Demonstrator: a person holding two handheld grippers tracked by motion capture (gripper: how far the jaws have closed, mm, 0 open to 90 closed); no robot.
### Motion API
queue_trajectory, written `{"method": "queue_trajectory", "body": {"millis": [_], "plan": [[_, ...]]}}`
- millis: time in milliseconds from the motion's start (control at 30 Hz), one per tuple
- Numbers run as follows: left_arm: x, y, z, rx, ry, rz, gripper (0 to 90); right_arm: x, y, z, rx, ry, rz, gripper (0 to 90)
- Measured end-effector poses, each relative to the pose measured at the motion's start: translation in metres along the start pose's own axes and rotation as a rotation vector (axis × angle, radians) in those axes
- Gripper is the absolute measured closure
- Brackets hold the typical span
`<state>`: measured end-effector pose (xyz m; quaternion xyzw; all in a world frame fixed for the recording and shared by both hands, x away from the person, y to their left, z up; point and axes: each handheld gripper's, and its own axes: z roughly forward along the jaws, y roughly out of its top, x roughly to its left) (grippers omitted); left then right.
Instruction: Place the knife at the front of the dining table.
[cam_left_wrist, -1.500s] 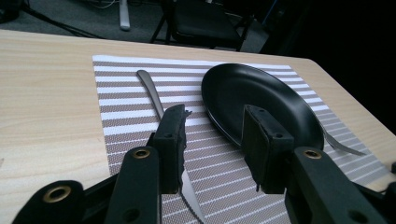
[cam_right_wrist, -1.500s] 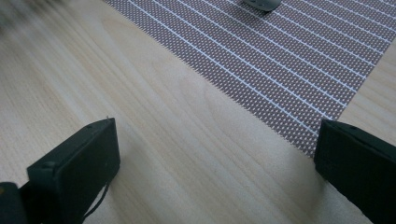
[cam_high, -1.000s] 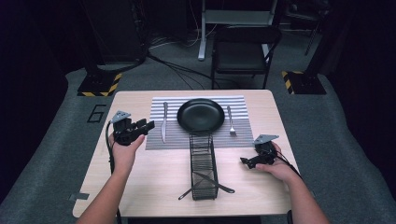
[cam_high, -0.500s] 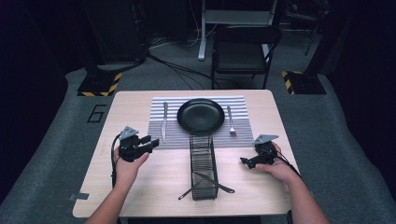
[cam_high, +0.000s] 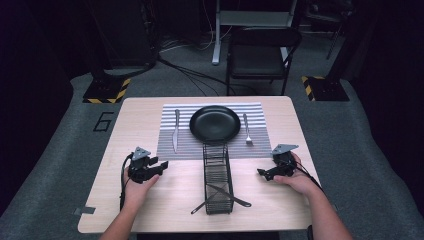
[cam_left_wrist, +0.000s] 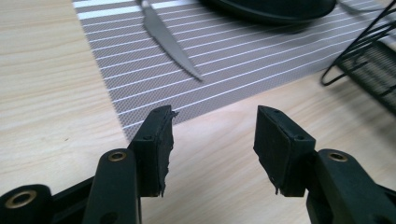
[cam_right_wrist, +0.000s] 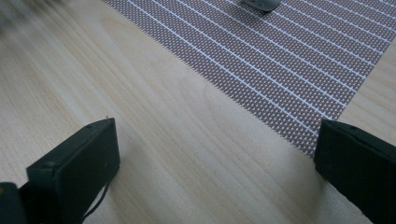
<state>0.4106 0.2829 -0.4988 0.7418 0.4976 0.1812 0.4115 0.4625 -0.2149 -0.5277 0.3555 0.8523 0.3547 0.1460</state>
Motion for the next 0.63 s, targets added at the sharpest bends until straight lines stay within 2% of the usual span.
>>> {"method": "queue_trajectory", "body": {"millis": [67, 300, 467, 567, 633], "plan": [[0.002, -0.003, 0.0, 0.01, 0.01, -0.008, 46.5, 0.0, 0.0, 0.0, 0.0, 0.0, 0.0, 0.0], [0.01, -0.012, 0.002, 0.039, 0.06, 0.011, 45.0, 0.0, 0.0, 0.0, 0.0, 0.0, 0.001, 0.0], [0.022, -0.018, 0.005, 0.08, 0.109, -0.01, 43.4, 0.0, 0.0, 0.0, 0.0, -0.001, 0.0, 0.0], [0.027, -0.022, 0.006, 0.07, 0.17, -0.018, 37.4, 0.0, 0.0, 0.0, 0.0, -0.001, 0.001, 0.0], [0.028, -0.023, 0.006, 0.062, 0.18, -0.015, 36.7, 0.0, 0.0, 0.0, 0.0, -0.001, 0.001, 0.0]]}}
